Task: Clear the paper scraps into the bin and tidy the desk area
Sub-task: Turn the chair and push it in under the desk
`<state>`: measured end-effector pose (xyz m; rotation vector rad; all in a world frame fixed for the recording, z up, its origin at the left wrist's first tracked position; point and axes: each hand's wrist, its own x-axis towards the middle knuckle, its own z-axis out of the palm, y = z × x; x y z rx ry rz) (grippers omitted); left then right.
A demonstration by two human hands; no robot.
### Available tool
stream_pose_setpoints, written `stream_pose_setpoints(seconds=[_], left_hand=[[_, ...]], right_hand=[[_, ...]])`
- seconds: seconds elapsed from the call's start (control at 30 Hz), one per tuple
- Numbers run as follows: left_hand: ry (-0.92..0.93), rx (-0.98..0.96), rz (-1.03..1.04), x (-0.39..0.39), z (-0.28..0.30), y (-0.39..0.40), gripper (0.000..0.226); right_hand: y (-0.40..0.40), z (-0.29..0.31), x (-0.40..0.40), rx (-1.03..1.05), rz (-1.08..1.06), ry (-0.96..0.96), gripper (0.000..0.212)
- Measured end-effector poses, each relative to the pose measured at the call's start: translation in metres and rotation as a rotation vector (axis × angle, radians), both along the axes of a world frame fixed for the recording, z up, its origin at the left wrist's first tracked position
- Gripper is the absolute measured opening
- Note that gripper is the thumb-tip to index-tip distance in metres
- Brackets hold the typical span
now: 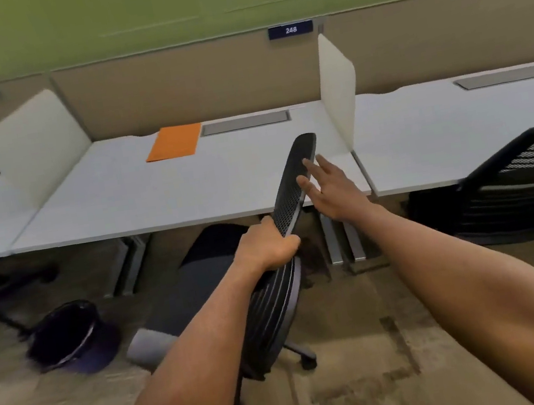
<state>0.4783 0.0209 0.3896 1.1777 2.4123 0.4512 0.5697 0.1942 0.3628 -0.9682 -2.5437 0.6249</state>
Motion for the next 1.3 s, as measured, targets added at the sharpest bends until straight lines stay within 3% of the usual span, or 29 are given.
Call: stream_pose_setpoints(seconds=[0.17, 0.5, 0.73, 0.93, 1.07, 1.17, 1.3], left_hand=[[0.171, -0.017, 0.074, 0.009, -0.005, -0.031, 0.022], [0.245, -0.145, 0.120, -0.018, -0.015, -0.126, 0.016], [0.261, -0.183, 0.143, -0.059, -0.013, -0.208, 0.042], [0.284, -0.146, 0.085, -0.077, -0.007, -0.273, 0.074], [0.232, -0.095, 0.040, -0.080, -0.009, -0.320, 0.076], [0.151, -0.017, 0.042, -0.082, -0.006, -0.355, 0.082], [0.290, 0.259, 0.158, -0.077, -0.014, -0.395, 0.068]], right_hand=[[-0.007, -0.008, -0.002, -0.053, 0.016, -0.016, 0.076], [-0.051, -0.014, 0.017, -0.145, -0.036, -0.025, 0.074], [-0.106, -0.020, 0.026, -0.173, -0.192, 0.046, 0.081], [-0.160, -0.019, 0.017, -0.073, -0.275, 0.087, 0.079], [-0.194, -0.013, 0.021, 0.071, -0.318, 0.058, 0.063], [-0.217, -0.005, 0.029, 0.121, -0.284, 0.057, 0.071], [-0.244, 0.002, 0.038, 0.082, -0.184, 0.058, 0.075]])
